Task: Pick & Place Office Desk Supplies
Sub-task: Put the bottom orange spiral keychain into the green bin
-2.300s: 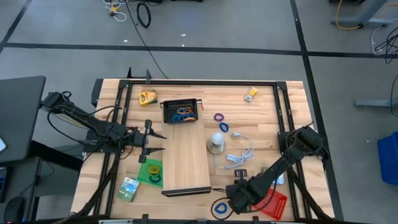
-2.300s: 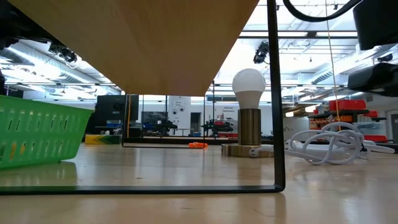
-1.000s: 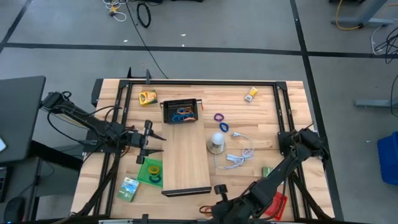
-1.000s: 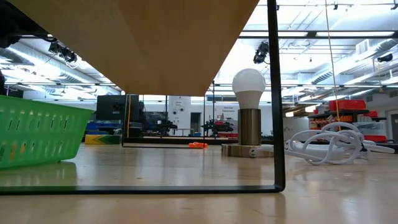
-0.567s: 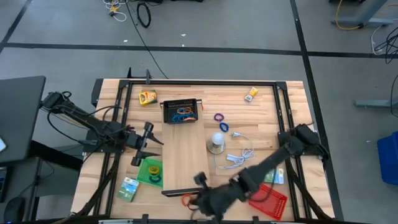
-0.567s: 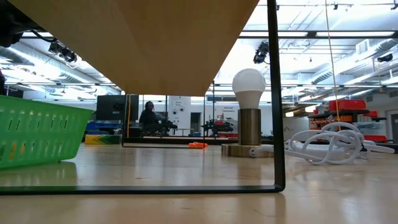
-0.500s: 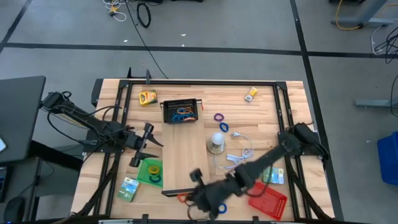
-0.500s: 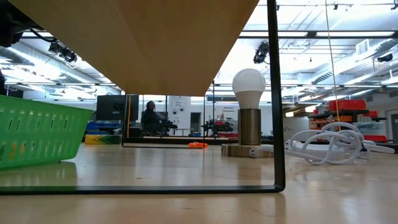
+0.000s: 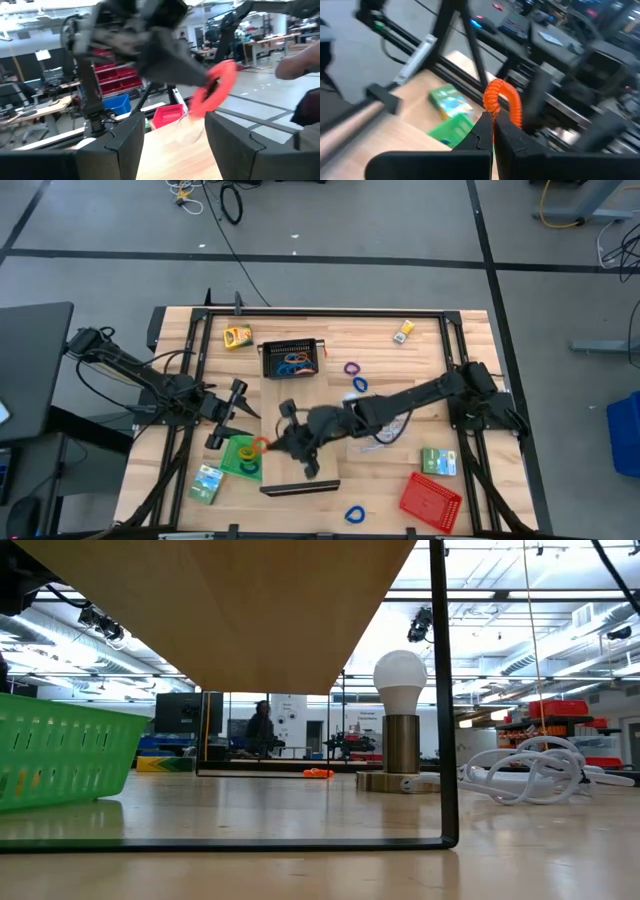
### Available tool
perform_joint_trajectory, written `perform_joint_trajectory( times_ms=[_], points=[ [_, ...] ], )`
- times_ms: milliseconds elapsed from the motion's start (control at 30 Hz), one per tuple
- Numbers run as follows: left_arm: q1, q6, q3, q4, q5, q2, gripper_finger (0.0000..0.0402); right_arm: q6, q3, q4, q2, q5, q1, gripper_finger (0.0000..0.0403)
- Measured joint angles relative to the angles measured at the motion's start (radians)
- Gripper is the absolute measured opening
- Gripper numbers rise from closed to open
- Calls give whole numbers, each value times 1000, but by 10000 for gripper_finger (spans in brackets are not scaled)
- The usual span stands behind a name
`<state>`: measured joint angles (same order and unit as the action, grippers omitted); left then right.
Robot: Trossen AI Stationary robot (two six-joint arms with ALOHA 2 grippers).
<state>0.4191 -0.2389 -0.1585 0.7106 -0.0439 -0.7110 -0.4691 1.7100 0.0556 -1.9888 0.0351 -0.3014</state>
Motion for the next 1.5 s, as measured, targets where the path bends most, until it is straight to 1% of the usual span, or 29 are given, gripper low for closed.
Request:
perform_joint_trajectory(
  times_ms=[100,267,533,633,733,800,867,967,1100,1133,1233,1333,1400,1500],
  points=[
    [0,7,0,8,24,0,213,-14,0,0,0,0,23,0],
    [0,14,0,27,24,-13,213,-19,0,0,0,-20,46,0],
    [0,12,0,102,29,-87,213,-41,0,-28,0,-20,77,0],
    [0,10,0,131,12,-110,213,-37,0,-28,0,-37,86,0],
    [0,-2,0,162,-28,-125,208,-36,0,-26,0,-41,87,0],
    [0,-12,0,167,-44,-126,196,-36,0,-21,0,-41,87,0],
    [0,-16,0,171,-58,-126,175,-35,0,-17,0,-41,87,0],
    [0,-21,0,173,-78,-126,123,-33,0,-7,0,-44,85,0],
    [0,-28,0,173,-79,-126,33,-8,0,12,0,-44,85,0],
    [0,-32,0,173,-79,-126,22,-7,0,19,0,-44,82,0],
    [0,-36,0,168,-79,-126,18,4,0,44,0,-43,76,0],
    [0,-35,0,150,-79,-126,17,56,0,63,0,-35,70,14],
    [0,-30,-1,138,-79,-126,17,97,0,83,0,-11,65,34],
    [0,-20,-1,104,-79,-126,16,147,1,148,0,22,60,83]
  ],
)
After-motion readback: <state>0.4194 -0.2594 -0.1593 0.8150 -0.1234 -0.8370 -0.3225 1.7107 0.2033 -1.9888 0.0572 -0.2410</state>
